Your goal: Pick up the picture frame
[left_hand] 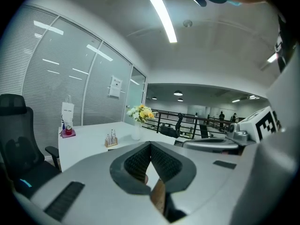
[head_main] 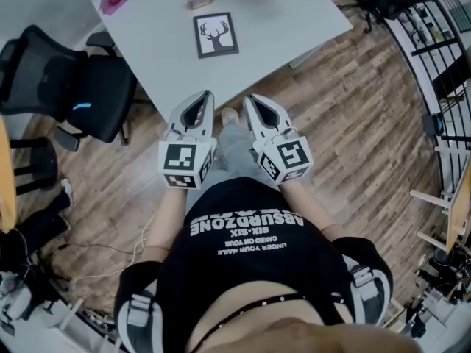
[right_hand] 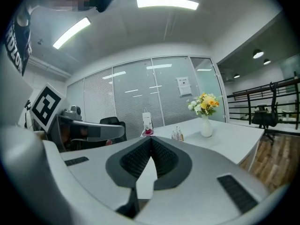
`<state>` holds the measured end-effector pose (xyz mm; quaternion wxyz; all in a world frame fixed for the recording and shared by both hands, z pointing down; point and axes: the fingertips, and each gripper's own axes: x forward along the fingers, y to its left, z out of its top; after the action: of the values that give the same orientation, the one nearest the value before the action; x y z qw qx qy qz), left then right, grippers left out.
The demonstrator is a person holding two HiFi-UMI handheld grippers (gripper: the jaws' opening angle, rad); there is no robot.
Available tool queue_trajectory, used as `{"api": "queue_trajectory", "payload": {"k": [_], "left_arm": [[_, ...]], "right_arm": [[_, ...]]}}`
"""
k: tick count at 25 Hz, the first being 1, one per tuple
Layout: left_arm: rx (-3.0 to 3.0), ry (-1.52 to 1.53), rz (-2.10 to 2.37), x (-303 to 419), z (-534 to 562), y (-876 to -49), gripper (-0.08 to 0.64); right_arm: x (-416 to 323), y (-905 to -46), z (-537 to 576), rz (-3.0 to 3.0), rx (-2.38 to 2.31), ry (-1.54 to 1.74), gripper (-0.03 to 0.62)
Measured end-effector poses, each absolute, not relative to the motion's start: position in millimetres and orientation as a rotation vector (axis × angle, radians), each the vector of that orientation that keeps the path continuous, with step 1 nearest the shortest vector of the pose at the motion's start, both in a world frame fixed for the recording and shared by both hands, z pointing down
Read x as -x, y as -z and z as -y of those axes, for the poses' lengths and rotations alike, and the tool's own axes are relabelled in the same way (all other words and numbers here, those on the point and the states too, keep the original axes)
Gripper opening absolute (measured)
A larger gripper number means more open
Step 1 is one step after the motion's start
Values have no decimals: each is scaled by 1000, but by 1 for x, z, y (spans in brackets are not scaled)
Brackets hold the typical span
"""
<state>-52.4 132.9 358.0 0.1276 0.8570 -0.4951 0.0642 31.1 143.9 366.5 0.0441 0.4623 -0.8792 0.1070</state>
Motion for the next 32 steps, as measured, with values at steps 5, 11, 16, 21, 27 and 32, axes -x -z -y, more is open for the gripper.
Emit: {"api": "queue_trajectory", "payload": {"k": [5,11,16,21,27,32], "left_arm": [[-2426,-270,1469,55,-87,-379,17],[-2335,-422,1465,62,-33,-409,17],[-2314,-516,1472,63,10,-429,17],[-2262,-520,1464,57,39,-445,18],[-2203,-513,1457,55,65,-464,20],[-2153,-584,1456,51,82,-482,54]], "right_arm": [[-36,-396,-95,2629,-1355,-418,16],[-33,-419,-32,2587,-1280,-468,17],[-32,-437,19,2544,-1256,-471,17],[-37,-454,56,2518,-1215,-508,18],[-44,-477,85,2483,-1167,-566,64],[-48,-500,98,2442,-1099,-624,106]]}}
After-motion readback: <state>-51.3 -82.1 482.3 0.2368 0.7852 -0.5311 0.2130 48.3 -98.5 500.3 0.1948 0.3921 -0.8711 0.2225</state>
